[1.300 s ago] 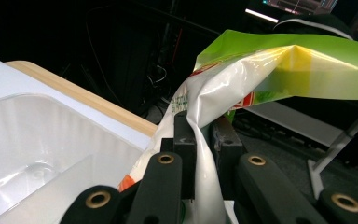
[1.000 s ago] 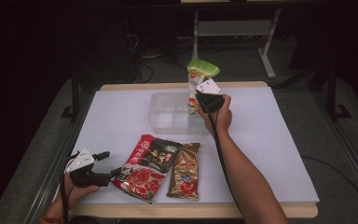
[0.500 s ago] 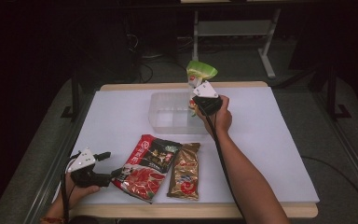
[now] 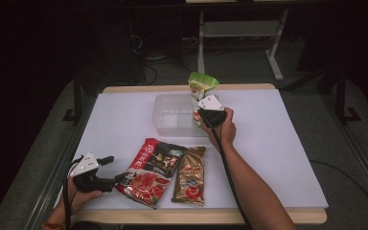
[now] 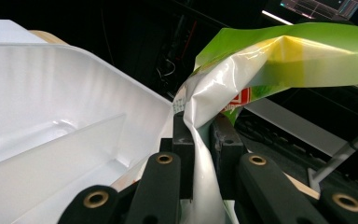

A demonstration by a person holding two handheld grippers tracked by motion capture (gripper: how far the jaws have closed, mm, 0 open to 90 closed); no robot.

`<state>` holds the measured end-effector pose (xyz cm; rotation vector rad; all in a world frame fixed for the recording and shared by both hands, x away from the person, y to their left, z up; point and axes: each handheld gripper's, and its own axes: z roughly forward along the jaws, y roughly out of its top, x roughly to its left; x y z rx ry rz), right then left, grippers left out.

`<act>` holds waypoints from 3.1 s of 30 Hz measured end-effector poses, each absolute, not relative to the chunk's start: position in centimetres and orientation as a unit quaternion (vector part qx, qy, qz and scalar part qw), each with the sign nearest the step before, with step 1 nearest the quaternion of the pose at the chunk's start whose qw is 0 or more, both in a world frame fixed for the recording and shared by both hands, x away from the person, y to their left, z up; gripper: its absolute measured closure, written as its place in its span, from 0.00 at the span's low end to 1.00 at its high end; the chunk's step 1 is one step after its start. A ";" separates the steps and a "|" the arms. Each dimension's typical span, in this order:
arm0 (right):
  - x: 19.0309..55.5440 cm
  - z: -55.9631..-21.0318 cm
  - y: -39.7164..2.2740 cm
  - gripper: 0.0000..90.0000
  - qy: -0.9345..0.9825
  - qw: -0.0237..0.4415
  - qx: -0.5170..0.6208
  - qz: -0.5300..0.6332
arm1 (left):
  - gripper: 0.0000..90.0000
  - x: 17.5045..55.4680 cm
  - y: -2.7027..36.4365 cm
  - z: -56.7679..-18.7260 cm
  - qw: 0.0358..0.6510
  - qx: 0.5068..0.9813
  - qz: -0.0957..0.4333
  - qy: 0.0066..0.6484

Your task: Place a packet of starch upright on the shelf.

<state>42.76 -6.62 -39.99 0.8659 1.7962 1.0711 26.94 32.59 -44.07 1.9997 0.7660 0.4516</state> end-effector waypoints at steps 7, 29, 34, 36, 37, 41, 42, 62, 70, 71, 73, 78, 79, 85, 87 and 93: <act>42.1 -40.7 -7.0 0.90 0.722 0.416 0.343 0.434 | 0.22 26.9 32.6 -44.0 0.458 0.811 0.186 0.312; 40.6 -41.4 -7.7 0.86 0.742 0.397 0.328 0.430 | 0.22 27.9 31.9 -43.1 0.464 0.809 0.193 0.304; 40.4 -41.5 -8.1 0.86 0.744 0.387 0.327 0.436 | 0.22 28.5 30.9 -42.5 0.459 0.814 0.196 0.297; 40.4 -41.5 -8.2 0.85 0.746 0.385 0.325 0.436 | 0.22 28.7 30.5 -42.2 0.458 0.816 0.196 0.293; 40.4 -41.5 -8.2 0.85 0.748 0.381 0.324 0.436 | 0.22 28.8 30.0 -41.8 0.457 0.817 0.200 0.288; 40.3 -41.4 -8.4 0.84 0.751 0.376 0.322 0.437 | 0.22 29.0 29.4 -41.2 0.458 0.819 0.203 0.279; 40.3 -41.4 -8.5 0.83 0.752 0.373 0.323 0.438 | 0.22 29.1 29.2 -41.0 0.461 0.817 0.204 0.279; 39.7 -41.4 -9.5 0.88 0.774 0.344 0.301 0.438 | 0.22 28.9 26.9 -40.8 0.477 0.819 0.190 0.256; 39.4 -41.1 -9.9 0.82 0.774 0.330 0.314 0.440 | 0.22 28.7 27.1 -41.5 0.470 0.821 0.187 0.264; 39.3 -41.0 -10.0 0.81 0.776 0.328 0.313 0.439 | 0.22 28.7 27.1 -41.5 0.470 0.821 0.187 0.264; 39.0 -40.8 -10.4 0.80 0.776 0.328 0.312 0.439 | 0.22 28.7 27.0 -41.6 0.468 0.822 0.187 0.266; 38.4 -40.2 -11.1 0.80 0.779 0.323 0.304 0.443 | 0.22 28.7 26.9 -41.8 0.465 0.823 0.187 0.267; 37.9 -39.8 -11.5 0.80 0.776 0.324 0.301 0.449 | 0.22 28.6 26.9 -41.9 0.464 0.823 0.186 0.269; 36.2 -38.6 -13.3 0.76 0.773 0.306 0.296 0.470 | 0.23 28.4 26.7 -42.1 0.462 0.825 0.185 0.268; 35.7 -38.5 -13.9 0.74 0.777 0.299 0.296 0.469 | 0.23 28.4 26.7 -42.0 0.461 0.825 0.189 0.268; 34.2 -38.7 -15.3 0.67 0.795 0.255 0.292 0.466 | 0.23 28.4 26.5 -42.1 0.459 0.825 0.188 0.271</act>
